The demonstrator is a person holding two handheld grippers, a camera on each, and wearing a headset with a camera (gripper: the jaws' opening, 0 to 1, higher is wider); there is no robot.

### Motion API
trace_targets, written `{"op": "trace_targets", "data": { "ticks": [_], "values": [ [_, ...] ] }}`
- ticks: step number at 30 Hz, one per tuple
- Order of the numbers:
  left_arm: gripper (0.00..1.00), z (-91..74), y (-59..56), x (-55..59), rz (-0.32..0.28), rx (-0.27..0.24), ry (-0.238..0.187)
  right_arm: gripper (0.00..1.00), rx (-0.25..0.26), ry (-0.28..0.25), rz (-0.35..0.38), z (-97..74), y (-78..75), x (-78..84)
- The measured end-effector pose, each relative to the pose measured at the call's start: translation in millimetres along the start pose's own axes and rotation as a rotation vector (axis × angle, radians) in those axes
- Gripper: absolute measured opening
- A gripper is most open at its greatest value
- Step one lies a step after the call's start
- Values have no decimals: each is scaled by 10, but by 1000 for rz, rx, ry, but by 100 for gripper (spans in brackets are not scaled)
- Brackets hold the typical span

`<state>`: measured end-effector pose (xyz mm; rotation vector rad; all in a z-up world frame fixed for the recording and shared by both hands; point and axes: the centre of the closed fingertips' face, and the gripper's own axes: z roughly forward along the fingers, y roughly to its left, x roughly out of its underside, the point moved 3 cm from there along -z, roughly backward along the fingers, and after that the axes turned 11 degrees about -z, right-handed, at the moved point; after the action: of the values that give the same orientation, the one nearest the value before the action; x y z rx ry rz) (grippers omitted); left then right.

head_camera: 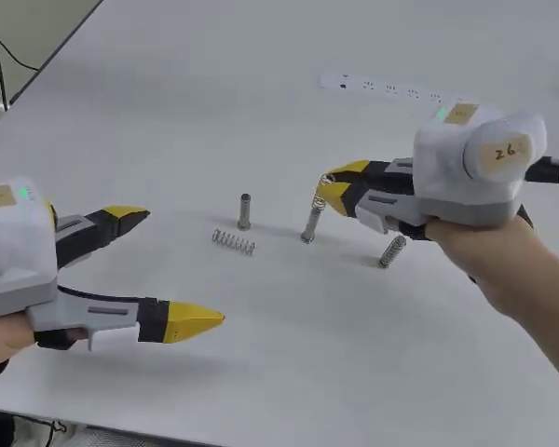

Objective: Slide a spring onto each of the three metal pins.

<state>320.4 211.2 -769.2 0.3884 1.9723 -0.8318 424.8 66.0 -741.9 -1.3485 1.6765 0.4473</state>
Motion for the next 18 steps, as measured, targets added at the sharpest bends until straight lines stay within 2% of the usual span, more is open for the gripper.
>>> {"op": "trace_targets", "data": {
  "ticks": [7,18],
  "values": [
    [98,-31,23,16,-6,-8,2,8,-14,22,29,64,41,121],
    [98,-12,24,23,-6,-7,5,8,-51,102,27,192,168,326]
  ]
}}
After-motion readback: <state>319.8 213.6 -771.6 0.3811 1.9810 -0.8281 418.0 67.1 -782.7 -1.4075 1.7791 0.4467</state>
